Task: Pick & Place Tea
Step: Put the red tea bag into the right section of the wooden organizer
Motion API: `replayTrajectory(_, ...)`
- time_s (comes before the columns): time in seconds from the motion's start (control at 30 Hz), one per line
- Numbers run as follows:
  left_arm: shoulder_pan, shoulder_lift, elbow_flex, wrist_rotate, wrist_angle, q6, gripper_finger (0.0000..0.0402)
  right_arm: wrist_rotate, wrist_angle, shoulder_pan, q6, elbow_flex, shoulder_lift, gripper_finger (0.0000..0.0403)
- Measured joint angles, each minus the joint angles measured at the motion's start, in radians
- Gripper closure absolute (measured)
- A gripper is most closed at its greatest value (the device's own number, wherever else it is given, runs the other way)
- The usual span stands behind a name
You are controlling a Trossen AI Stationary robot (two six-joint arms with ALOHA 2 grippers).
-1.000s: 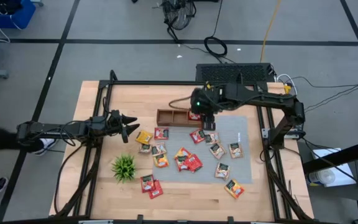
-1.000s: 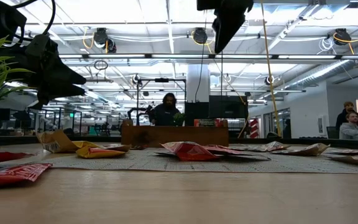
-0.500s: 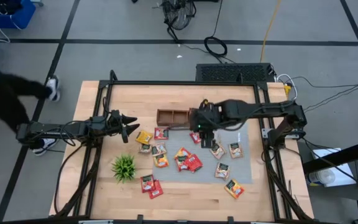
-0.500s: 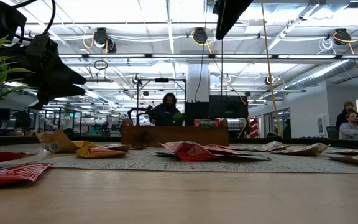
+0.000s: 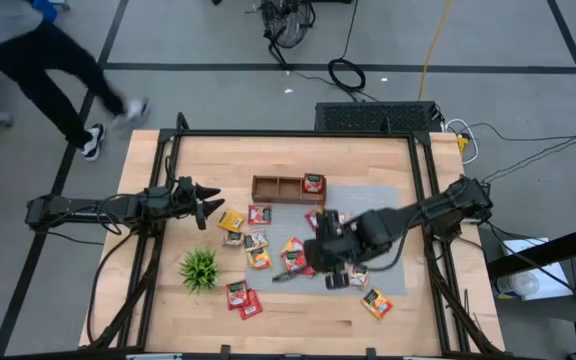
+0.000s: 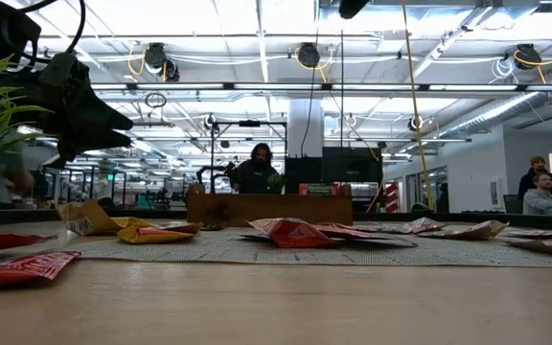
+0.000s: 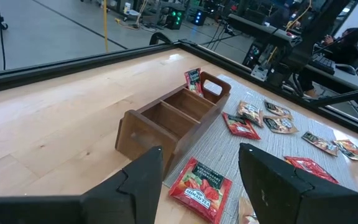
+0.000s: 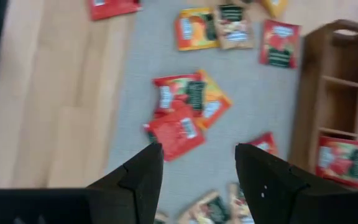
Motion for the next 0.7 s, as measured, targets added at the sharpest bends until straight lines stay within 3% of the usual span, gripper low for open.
replayTrajectory(0.3,0.000,0.000,0.000,0.008,0.005,0.000,0.0190,-0.009,0.004,0.101,0.068,0.000,0.071,0.0215)
replayTrajectory(0.7,0.000,0.000,0.000,0.008,0.005,0.000,0.0190,-0.002,0.019,0.074,0.043,-0.014,0.103,0.0215)
